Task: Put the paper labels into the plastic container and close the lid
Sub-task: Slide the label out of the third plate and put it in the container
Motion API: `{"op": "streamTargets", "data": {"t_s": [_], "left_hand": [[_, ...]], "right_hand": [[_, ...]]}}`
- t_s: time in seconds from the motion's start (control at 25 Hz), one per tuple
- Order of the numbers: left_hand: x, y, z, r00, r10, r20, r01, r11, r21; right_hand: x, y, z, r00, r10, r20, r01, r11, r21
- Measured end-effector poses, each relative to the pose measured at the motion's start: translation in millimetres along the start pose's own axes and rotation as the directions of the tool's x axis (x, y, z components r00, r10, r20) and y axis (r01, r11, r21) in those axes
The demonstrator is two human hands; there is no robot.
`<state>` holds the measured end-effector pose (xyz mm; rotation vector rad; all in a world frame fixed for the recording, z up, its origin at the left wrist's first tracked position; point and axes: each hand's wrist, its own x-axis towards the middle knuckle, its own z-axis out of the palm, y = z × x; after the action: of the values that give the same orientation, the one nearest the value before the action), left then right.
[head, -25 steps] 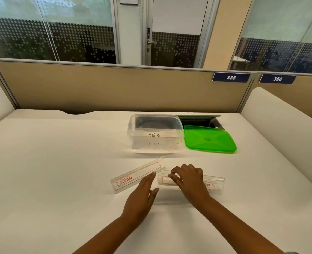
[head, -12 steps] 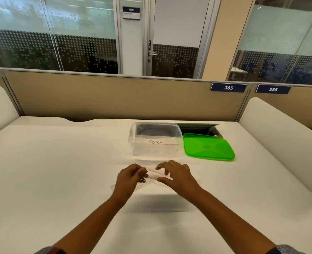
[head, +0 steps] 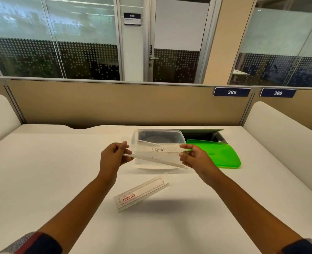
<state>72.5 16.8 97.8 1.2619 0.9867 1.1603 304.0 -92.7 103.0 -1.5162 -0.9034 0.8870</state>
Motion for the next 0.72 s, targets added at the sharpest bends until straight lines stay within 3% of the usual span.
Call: {"op": "streamTargets", "data": {"t_s": [0.28, 0.44, 0.56, 0.72], "left_hand": [[47, 9, 21, 0.98, -0.193, 0.057, 0.196, 0.978, -0.069], [77, 11, 36, 0.95, -0.308, 0.044, 0.311, 0.936, -0.162], [99, 10, 48, 0.921, -0.389, 0.017, 0.385, 0.905, -0.18], [123, 1, 63, 0.921, -0.39, 0.016, 0.389, 0.913, -0.122]], "right_hand": [[36, -8, 4, 0.962, -0.022, -0.271, 0.074, 0.98, 0.185], [65, -14, 1, 0.949, -0.012, -0.315, 0.114, 0.944, 0.309], [89, -12, 3, 0.947, -0.074, -0.313, 0.152, 0.96, 0.235], [123, -2, 2, 0.93, -0.06, -0.363, 0.099, 0.991, 0.087]]}}
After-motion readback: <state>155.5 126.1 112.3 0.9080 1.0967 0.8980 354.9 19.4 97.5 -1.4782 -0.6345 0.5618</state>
